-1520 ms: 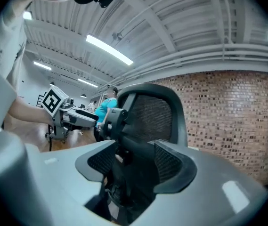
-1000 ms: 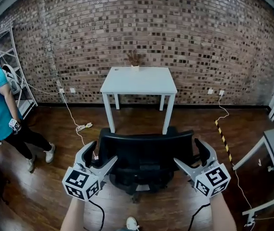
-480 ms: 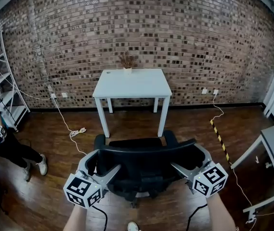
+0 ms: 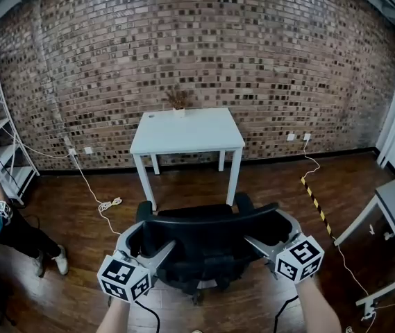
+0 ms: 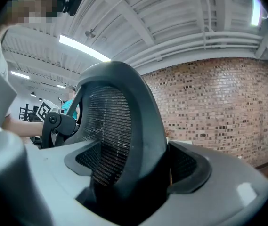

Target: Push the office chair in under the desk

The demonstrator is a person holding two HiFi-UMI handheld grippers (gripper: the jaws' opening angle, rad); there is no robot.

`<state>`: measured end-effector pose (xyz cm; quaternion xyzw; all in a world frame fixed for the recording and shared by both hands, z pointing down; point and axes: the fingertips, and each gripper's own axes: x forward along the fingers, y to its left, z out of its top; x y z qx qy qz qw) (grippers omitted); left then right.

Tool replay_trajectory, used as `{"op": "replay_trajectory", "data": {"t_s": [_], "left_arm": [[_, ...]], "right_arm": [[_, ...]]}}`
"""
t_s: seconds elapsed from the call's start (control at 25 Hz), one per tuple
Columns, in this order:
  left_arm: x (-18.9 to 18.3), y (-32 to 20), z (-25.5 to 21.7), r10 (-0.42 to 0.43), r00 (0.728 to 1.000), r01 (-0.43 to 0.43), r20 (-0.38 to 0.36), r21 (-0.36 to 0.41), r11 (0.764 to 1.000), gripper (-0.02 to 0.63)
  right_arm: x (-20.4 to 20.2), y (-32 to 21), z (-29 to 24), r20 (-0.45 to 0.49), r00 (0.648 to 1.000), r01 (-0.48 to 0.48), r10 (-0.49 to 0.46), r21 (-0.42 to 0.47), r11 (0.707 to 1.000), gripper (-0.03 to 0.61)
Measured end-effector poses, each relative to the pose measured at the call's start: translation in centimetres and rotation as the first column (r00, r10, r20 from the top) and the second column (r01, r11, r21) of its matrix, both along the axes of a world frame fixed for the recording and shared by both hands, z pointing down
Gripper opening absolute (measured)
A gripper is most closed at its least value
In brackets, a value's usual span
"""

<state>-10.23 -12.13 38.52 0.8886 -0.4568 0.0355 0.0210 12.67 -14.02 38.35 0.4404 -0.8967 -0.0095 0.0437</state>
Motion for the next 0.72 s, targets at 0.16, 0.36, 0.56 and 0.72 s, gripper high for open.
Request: {"op": "replay_trajectory", "data": {"t_s": [0.16, 0.36, 0.56, 0.72], "left_arm": [[-0.7, -2.3, -0.1, 0.006, 1.0, -0.006, -0.003, 0.002, 1.0, 0.385], [-0.9, -4.9, -0.3, 0.012, 1.0, -0.012, 0.002, -0.002, 1.0, 0.385], [-1.6, -7.7, -0.2, -0.001, 1.0, 0.001, -0.002, 0.007, 1.0, 0.388], [-2.5, -10.1, -0.4, -0.011, 1.0, 0.011, -0.008, 0.006, 1.0, 0.387]], "right_arm": [[-0.7, -2.1, 0.0, 0.002, 1.0, -0.006, 0.006, 0.002, 1.0, 0.439], [-0.8, -4.5, 0.0, 0.009, 1.0, -0.016, 0.016, -0.005, 1.0, 0.439], [-1.7, -7.4, 0.0, 0.003, 1.0, -0.005, 0.005, 0.006, 1.0, 0.437], [-2.5, -9.9, -0.2, 0.012, 1.0, 0.005, -0.005, 0.023, 1.0, 0.436]]}}
